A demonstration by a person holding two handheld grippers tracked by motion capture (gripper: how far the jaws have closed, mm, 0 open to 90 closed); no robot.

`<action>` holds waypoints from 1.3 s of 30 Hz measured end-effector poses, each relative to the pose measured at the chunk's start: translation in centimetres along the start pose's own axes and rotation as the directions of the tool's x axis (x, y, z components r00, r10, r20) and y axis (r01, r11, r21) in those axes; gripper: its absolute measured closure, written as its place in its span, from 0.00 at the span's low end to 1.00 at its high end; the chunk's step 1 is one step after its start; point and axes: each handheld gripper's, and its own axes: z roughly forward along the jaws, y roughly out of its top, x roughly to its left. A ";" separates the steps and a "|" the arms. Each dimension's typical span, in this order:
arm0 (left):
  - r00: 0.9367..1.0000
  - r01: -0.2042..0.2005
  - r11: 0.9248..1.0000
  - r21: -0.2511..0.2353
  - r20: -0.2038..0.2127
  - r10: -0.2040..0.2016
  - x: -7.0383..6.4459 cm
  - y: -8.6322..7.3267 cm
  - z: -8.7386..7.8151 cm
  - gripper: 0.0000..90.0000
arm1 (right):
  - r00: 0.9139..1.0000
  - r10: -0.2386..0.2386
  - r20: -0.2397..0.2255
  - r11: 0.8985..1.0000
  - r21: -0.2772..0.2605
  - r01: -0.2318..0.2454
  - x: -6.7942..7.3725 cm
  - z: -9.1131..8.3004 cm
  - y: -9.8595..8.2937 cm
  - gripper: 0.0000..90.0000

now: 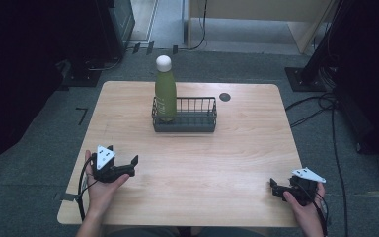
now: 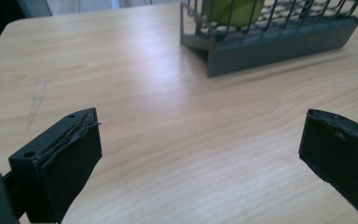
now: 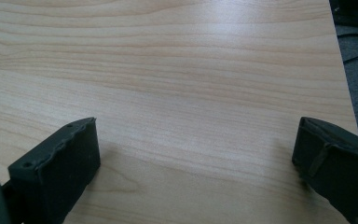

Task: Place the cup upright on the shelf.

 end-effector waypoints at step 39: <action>0.993 0.078 0.949 0.306 -0.109 -0.046 5.1 -5.6 -3.8 0.00 | 1.000 0.009 0.011 1.000 -0.002 -0.009 0.0 0.0 0.0 0.00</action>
